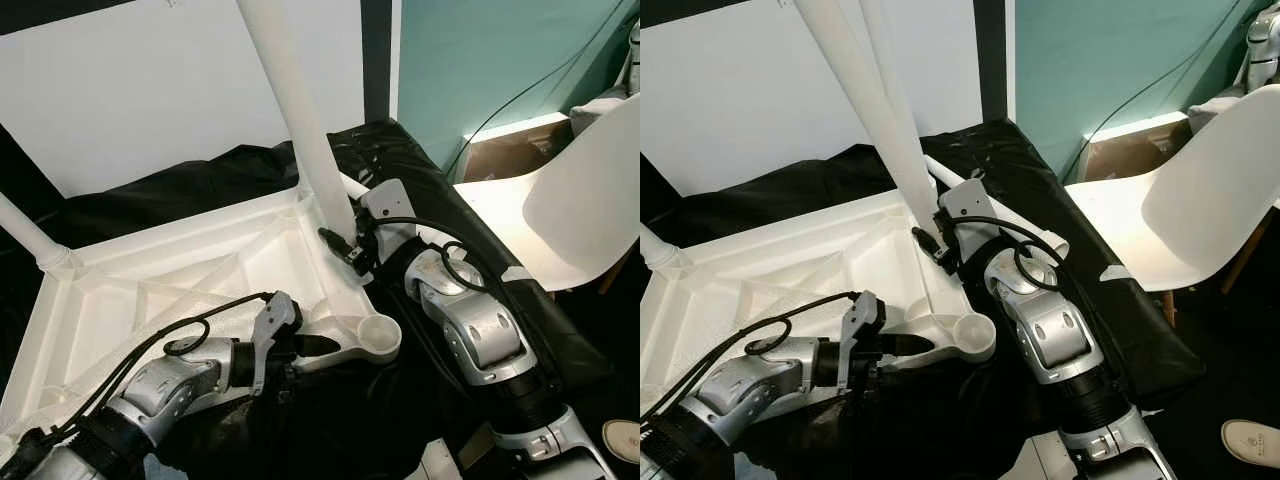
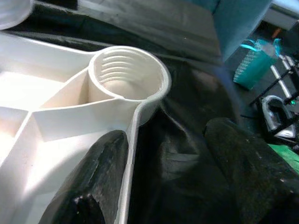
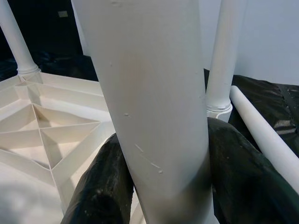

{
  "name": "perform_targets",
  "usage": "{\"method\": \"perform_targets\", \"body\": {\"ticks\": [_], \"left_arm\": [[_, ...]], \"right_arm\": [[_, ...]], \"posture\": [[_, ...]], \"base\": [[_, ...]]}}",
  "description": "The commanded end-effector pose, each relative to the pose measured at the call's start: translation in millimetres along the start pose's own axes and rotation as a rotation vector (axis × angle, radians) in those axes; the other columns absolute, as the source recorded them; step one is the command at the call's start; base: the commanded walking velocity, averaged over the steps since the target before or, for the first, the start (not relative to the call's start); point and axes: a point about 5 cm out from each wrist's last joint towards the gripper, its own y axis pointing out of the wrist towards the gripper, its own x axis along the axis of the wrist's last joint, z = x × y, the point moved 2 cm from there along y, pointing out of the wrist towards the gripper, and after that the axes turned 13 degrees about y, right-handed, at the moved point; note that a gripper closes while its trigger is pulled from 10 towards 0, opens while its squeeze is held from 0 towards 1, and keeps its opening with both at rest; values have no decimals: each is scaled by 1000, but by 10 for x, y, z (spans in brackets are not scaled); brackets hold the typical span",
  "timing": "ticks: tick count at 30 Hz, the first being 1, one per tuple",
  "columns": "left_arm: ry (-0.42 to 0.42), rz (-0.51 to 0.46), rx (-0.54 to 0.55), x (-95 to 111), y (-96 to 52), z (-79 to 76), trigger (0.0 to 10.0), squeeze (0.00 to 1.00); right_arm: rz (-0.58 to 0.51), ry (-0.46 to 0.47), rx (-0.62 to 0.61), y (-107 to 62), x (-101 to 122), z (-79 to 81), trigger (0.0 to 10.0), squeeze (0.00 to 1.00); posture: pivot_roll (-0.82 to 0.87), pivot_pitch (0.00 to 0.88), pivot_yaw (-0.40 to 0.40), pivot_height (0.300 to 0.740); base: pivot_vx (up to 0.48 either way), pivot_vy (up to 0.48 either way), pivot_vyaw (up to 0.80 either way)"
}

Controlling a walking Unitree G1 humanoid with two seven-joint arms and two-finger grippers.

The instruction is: Building children table

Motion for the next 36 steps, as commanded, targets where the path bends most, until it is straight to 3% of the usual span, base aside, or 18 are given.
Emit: {"method": "perform_targets", "body": {"ticks": [1, 6, 7, 8, 10, 11, 16, 17, 19, 20, 30, 33, 36], "left_arm": [[22, 38, 34, -58, -16, 71, 10000, 0], [72, 101, 44, -140, -25, 127, 10000, 0], [97, 151, 46, -202, -36, 146, 10000, 0], [108, 193, 73, -260, -42, 188, 6902, 0], [113, 217, 91, -295, -47, 218, 6902, 0], [120, 239, 119, -325, -53, 260, 0, 0], [141, 272, 226, -352, -53, 413, 0, 0], [155, 279, 259, -351, -50, 466, 824, 0], [164, 284, 279, -351, -48, 498, 824, 0], [168, 287, 305, -348, -49, 544, 10000, 0], [168, 235, 336, -228, -42, 664, 10000, 0], [153, 169, 383, -89, -12, 761, 10000, 0], [164, 175, 414, -74, 8, 821, 10000, 0]], "right_arm": [[-18, -1, -1, 8, 53, 3, 10000, 0], [-19, -2, 1, 5, 57, 4, 10000, 0], [-22, -2, 2, 5, 64, 4, 10000, 0], [-25, -2, 2, 7, 73, 4, 10000, 0], [-28, -2, 2, 8, 80, 3, 10000, 0], [-32, -3, 2, 12, 88, 4, 10000, 0], [-39, -2, 7, 17, 102, 19, 10000, 0], [-39, -2, 8, 17, 101, 23, 10000, 0], [-39, -1, 8, 17, 100, 25, 10000, 0], [-39, -1, 10, 16, 99, 31, 10000, 0], [-32, 4, 19, 10, 72, 56, 10000, 0], [-28, 9, 24, 10, 56, 75, 10000, 0], [-25, 13, 26, 8, 43, 86, 10000, 0]], "posture": [[-42, 0, 124, 740], [-42, 0, 122, 740], [-42, 0, 123, 740], [-42, 0, 122, 740], [-42, 0, 122, 740], [-41, 0, 121, 740], [-41, 0, 122, 740], [-41, 0, 122, 740], [-41, 0, 122, 740], [-42, 0, 123, 740], [-45, 0, 128, 740], [-47, 0, 133, 740], [-47, 0, 135, 740]], "base": [[0, 0, 0], [0, 0, 0], [0, 0, 0], [0, 0, 0], [0, 0, 0], [0, 0, 0], [0, 0, 0], [0, 0, 0], [0, 0, 0], [0, 0, 0], [0, 0, 0], [0, 0, 0], [0, 0, 0]]}}
